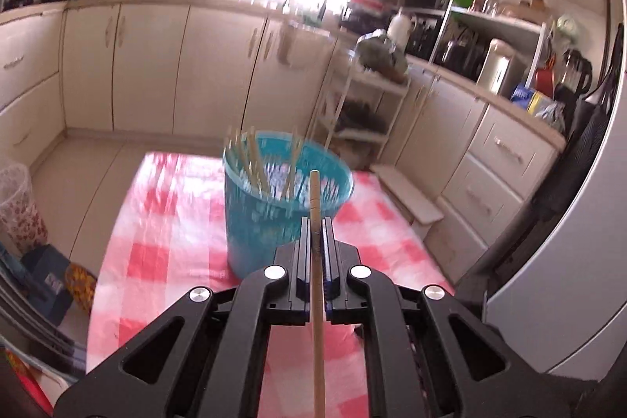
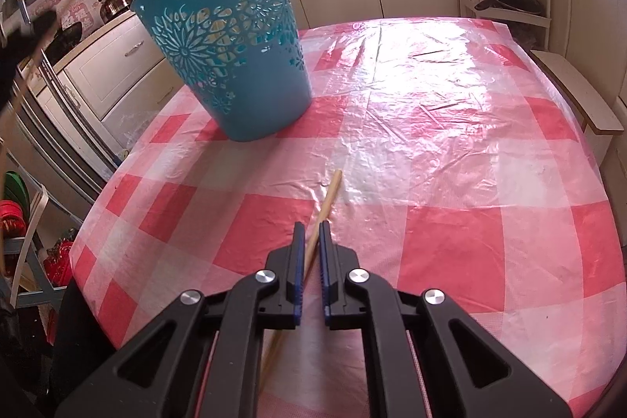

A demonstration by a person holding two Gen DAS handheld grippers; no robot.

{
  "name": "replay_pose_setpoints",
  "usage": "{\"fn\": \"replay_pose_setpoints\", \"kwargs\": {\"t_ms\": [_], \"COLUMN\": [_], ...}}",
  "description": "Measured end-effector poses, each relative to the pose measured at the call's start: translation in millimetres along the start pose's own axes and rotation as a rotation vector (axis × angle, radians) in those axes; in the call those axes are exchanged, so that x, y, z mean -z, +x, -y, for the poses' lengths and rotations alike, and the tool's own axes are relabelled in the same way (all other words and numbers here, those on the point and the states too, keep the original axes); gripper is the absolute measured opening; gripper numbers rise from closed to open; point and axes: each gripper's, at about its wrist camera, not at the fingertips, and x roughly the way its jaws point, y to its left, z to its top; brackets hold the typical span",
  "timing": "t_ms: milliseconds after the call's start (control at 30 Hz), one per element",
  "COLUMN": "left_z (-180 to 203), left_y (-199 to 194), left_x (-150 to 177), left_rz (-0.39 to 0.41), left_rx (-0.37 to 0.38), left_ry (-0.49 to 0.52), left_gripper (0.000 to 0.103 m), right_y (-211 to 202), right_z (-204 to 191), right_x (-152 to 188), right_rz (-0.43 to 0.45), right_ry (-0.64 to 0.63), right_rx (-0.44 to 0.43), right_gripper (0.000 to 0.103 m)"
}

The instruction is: Organize utensils

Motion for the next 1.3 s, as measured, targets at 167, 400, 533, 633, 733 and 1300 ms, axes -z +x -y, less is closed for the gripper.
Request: {"fn": "replay_pose_setpoints", "kwargs": {"t_ms": [167,400,533,633,733,1300], "left_z": [13,12,5,-2,-8,-17], "left_y": [9,51,81,97,103,79], "left_x": [-65,-110,-112,-106,-96,-47], "left_rz": [0.190,0.315,0.318,0.291,0.276,0.192], "left_rx": [-0.011,-0.075,-0.134,-0.165,-0.189,-0.312], "left_ry": [0.036,0.008,0.004,-0.003,0.006,0.071], "left_gripper": [0.005,0.005,0.005,0.005,0.005,0.093], "right_y": [0,0,-1,-1,0,-1], "right_z": [1,5,7,7,8,9], "right_x": [0,-1,-1,-1,-1,-1], "right_rz": [0.000,-0.001,-0.002,-0.003,-0.005,-0.008], "right_ry": [0.008,0.029,0.036,0.042,0.048,0.064], "right_rx": [-0.010,-0.031,-0.040,-0.046,-0.051,-0.066], "right_gripper": [0.007,0.007,0.007,0.007,0.007,0.007]}}
